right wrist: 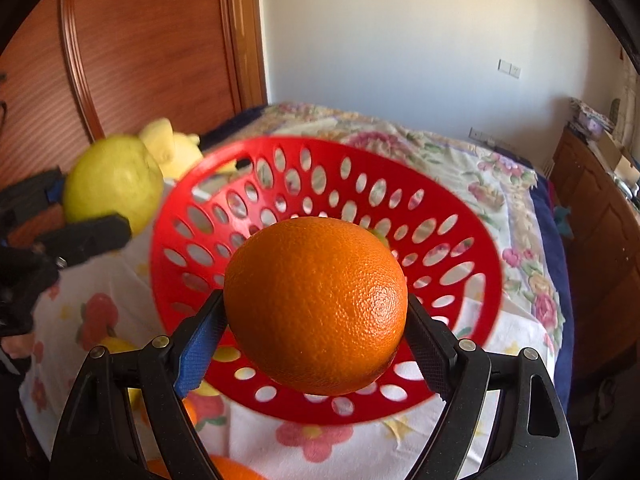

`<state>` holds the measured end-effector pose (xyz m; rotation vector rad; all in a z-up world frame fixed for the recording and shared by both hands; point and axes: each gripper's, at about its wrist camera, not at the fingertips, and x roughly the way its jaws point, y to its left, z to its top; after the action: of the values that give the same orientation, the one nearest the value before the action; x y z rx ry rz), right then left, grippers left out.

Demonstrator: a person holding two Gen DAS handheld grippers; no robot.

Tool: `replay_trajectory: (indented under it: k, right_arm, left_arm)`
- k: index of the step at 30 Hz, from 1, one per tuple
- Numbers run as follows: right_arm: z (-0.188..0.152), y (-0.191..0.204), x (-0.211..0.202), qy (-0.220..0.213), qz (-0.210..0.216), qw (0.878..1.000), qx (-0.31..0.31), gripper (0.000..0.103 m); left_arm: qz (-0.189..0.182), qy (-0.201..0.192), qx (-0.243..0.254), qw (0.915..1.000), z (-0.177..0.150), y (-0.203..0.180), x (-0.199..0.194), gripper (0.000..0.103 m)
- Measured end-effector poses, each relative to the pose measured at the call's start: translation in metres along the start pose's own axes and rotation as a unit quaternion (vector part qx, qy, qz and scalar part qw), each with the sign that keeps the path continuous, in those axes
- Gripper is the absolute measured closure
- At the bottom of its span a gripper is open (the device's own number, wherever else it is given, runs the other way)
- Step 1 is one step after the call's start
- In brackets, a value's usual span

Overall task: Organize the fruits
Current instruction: 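Carry the orange and pear over the red basket and release both inside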

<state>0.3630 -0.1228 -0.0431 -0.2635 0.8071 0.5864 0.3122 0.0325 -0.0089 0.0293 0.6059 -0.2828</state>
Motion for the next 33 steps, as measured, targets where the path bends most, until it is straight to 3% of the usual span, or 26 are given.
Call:
replay_trajectory:
  k: [10,21,26,33]
  right_arm:
    - [0.012,0.001,0.035,0.068,-0.017,0.997,-0.017,0.016]
    - [0.011,0.005,0.053,0.108,-0.026,0.993,-0.033,0.016]
    - [0.02,0.003,0.046,0.09,-0.045,0.995,-0.026,0.016]
    - [0.02,-0.005,0.013,0.044,-0.039,0.998,-0.005,0.016]
  left_arm:
    - [-0.003,0.009,0.012,0.9999,0.005,0.001,0.014,0.047]
    - [0.0,0.016,0.012,0.9998,0.007,-0.001,0.022,0.047]
    - [0.002,0.018,0.004,0.9998,0.007,0.002,0.024,0.047]
    - [0.006,0.03,0.013,0.9994,0.007,-0.003,0.033,0.047]
